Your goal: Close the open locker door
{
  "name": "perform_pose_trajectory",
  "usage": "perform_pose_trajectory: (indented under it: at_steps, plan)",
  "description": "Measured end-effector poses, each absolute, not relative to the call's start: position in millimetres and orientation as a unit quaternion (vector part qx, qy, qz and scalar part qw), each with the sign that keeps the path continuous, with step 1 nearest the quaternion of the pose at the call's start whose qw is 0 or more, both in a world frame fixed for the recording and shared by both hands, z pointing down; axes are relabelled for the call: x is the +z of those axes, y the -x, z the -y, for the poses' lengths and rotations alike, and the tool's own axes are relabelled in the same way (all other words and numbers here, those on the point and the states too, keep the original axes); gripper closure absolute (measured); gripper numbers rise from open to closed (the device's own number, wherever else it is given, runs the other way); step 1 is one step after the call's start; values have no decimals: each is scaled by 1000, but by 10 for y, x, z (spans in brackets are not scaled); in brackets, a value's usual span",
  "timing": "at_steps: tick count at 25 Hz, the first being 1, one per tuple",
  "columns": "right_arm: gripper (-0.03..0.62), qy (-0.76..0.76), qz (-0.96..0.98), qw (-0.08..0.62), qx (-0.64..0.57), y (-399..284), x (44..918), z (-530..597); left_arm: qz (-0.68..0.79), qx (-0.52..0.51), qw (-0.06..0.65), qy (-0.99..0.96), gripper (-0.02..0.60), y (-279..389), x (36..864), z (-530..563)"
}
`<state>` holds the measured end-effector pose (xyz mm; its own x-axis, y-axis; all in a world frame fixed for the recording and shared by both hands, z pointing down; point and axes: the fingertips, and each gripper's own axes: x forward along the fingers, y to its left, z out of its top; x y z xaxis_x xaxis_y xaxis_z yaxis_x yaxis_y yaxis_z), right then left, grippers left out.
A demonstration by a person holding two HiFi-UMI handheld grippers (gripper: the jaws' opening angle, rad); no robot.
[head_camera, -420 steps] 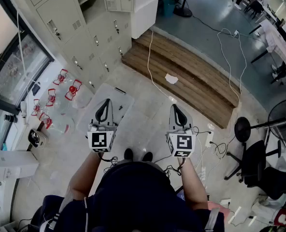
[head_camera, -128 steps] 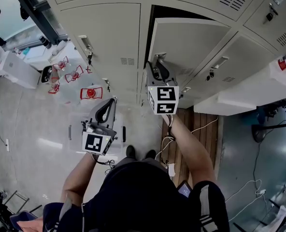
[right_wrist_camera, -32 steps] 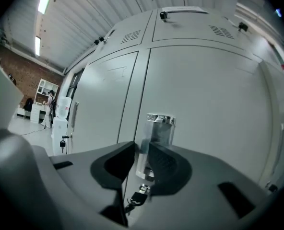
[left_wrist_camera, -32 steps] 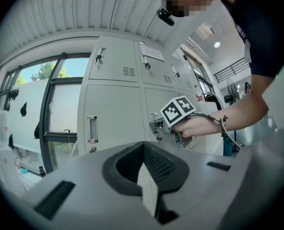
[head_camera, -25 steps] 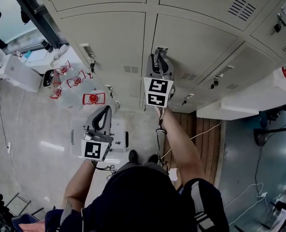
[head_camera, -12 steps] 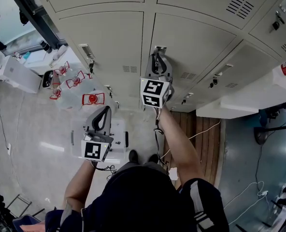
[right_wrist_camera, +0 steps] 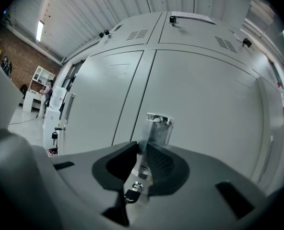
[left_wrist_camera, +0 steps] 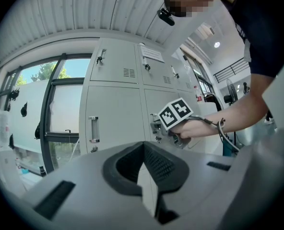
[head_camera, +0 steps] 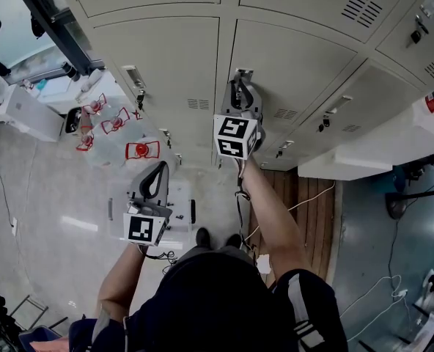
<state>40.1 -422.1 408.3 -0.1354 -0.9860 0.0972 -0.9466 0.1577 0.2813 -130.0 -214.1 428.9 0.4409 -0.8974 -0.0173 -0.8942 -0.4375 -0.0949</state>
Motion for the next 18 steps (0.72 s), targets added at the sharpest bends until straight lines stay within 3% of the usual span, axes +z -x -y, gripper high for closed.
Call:
perform_pose_trajectory:
  at_steps: [18]
  plan:
    - [525,-643,751,135,-65,-413,4081,4193,-526,-18,51,848,578,1308,4250,2034]
